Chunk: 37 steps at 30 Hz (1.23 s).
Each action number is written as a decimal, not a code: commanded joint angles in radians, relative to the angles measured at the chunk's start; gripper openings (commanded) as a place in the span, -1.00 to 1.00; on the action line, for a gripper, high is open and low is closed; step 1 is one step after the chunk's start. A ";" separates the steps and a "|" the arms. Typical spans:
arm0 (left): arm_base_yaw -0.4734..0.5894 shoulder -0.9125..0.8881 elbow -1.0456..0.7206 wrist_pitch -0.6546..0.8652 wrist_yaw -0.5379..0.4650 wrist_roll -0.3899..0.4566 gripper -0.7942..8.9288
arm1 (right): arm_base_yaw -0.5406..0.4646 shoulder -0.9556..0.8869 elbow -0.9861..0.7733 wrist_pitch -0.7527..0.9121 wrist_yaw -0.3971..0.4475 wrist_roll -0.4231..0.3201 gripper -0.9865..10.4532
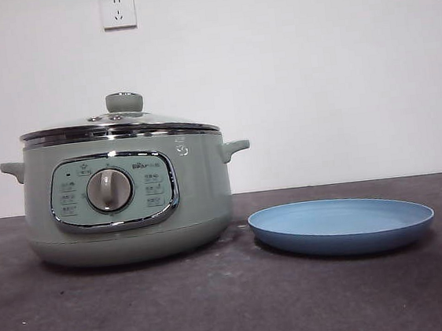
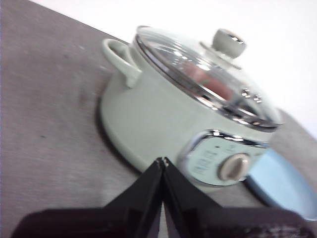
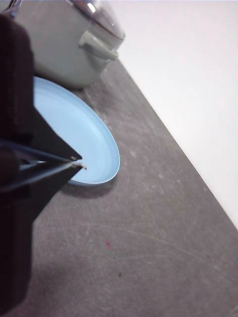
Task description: Take the pumpkin out from the steamer,put the pumpkin in the blue plate,close the lid
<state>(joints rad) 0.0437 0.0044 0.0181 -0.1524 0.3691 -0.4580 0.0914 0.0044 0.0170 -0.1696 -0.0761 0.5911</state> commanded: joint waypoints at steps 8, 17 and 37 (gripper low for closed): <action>0.003 0.036 0.154 -0.060 0.014 -0.037 -0.85 | 0.000 0.023 0.111 -0.089 -0.030 0.016 -0.85; 0.003 0.332 0.491 -0.119 0.029 0.156 -0.85 | 0.000 0.212 0.378 -0.161 0.003 -0.146 -0.85; 0.000 0.742 0.874 -0.284 0.264 0.278 -0.51 | 0.002 0.738 0.809 -0.245 -0.397 -0.376 -0.12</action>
<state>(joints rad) 0.0437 0.7494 0.8883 -0.4370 0.6216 -0.1974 0.0921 0.7345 0.8207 -0.4149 -0.4717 0.2272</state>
